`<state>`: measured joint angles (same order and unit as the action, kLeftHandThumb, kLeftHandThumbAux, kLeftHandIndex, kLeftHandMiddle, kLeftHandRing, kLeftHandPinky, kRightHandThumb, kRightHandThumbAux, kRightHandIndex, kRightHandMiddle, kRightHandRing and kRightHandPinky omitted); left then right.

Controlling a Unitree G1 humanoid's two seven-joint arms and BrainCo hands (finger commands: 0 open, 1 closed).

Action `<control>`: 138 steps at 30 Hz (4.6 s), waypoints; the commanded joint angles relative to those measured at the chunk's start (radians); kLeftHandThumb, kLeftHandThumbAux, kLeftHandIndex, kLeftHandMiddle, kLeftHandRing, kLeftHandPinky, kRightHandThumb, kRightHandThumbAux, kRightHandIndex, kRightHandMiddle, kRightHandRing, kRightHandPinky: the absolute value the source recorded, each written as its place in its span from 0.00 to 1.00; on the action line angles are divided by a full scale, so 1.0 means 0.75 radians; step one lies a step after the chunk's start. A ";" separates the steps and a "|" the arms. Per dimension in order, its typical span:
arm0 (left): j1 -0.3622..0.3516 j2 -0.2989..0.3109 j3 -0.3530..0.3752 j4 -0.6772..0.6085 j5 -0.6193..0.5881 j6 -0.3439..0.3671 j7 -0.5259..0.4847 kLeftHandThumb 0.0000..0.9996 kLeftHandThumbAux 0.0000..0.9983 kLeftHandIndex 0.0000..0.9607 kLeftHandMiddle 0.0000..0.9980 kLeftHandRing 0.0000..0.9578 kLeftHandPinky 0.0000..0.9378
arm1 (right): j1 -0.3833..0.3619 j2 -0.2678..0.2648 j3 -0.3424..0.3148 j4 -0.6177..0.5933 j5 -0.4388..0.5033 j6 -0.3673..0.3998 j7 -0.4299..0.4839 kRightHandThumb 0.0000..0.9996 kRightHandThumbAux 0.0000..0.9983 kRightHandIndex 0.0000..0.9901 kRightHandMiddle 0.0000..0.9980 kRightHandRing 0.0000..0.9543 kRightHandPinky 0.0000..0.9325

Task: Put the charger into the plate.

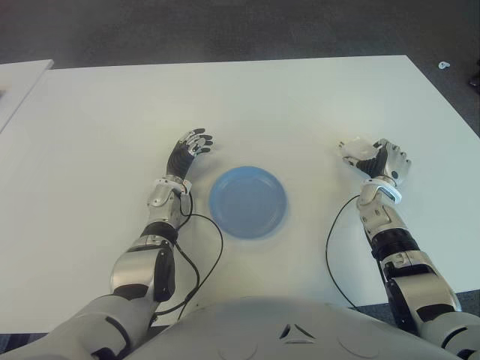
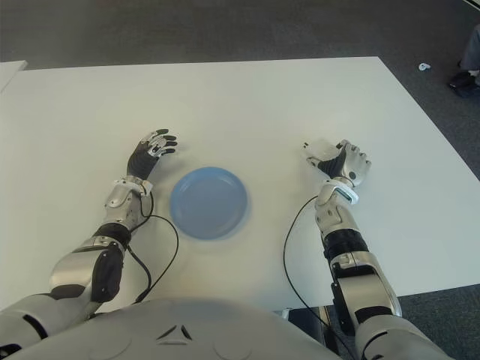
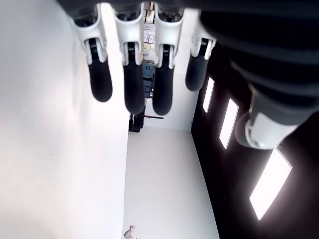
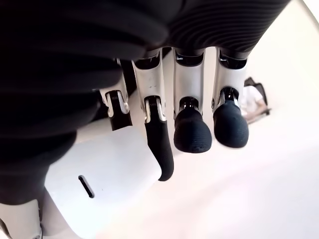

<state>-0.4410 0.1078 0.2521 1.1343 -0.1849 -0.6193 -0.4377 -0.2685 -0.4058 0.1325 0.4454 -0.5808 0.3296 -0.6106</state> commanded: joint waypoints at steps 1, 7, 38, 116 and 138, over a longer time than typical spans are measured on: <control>0.033 -0.005 -0.010 0.024 0.013 0.034 0.014 0.09 0.54 0.26 0.33 0.35 0.35 | 0.152 0.028 -0.033 -0.508 -0.026 0.093 0.134 0.85 0.68 0.41 0.53 0.84 0.78; 0.032 -0.007 -0.011 0.022 0.013 0.030 0.015 0.10 0.53 0.26 0.34 0.35 0.35 | 0.218 0.048 -0.020 -0.717 -0.066 0.081 0.164 0.86 0.68 0.41 0.54 0.89 0.89; 0.027 -0.027 0.001 0.017 0.001 0.033 0.012 0.12 0.54 0.26 0.35 0.36 0.36 | 0.309 0.207 0.095 -0.976 -0.302 -0.031 0.244 0.86 0.67 0.42 0.54 0.93 0.93; 0.031 -0.050 -0.003 -0.004 0.006 0.014 0.017 0.11 0.56 0.26 0.36 0.36 0.35 | 0.426 0.256 0.560 -0.786 -0.495 -0.216 0.534 0.25 0.16 0.00 0.00 0.00 0.00; 0.041 -0.042 -0.013 -0.013 0.026 -0.012 0.030 0.09 0.57 0.27 0.37 0.36 0.35 | 0.447 0.207 0.473 -0.858 -0.445 -0.264 0.624 0.31 0.12 0.00 0.00 0.00 0.00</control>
<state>-0.4321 0.0718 0.2518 1.1179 -0.1750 -0.6352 -0.4263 0.0608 -0.2412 0.5063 -0.1955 -0.9275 0.1465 -0.1478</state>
